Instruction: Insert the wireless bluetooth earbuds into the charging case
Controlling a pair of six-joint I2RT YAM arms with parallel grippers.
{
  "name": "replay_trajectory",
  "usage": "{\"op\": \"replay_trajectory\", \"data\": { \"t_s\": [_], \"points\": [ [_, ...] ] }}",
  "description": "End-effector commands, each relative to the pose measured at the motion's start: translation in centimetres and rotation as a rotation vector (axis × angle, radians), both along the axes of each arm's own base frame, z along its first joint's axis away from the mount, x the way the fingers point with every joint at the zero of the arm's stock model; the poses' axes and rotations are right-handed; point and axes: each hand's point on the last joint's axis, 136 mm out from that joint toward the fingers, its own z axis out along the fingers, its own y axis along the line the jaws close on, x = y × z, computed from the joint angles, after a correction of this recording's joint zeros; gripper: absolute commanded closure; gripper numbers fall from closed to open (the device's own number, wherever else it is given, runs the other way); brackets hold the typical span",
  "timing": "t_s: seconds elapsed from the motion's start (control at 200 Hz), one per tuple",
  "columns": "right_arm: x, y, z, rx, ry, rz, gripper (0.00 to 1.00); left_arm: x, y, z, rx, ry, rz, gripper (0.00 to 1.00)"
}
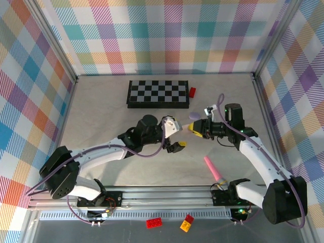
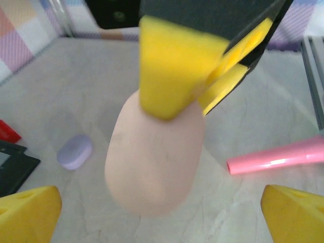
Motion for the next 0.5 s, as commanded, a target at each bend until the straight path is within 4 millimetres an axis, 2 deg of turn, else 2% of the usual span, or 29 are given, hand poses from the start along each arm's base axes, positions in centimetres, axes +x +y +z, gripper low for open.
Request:
{"op": "replay_trajectory", "data": {
  "t_s": [0.0,0.15,0.245,0.315,0.495],
  "points": [
    [-0.1,0.2,3.9,0.118,-0.052,0.023,0.73,0.9,1.1,6.0,-0.298,-0.031,0.022,0.0],
    [-0.4,0.5,7.0,0.216,-0.085,0.05,0.74,1.4,2.7,7.7,-0.475,-0.029,0.03,0.0],
    [-0.3,0.6,7.9,0.25,-0.08,0.042,0.75,0.9,3.2,8.5,-0.543,-0.116,-0.007,0.0],
    [0.0,0.5,8.4,0.282,-0.065,0.019,0.76,0.6,3.4,8.8,-0.588,-0.155,-0.042,0.04],
    [0.2,0.5,9.3,0.341,-0.046,-0.013,0.77,-0.3,2.0,8.4,-0.572,-0.183,-0.177,0.14]
  ]
}}
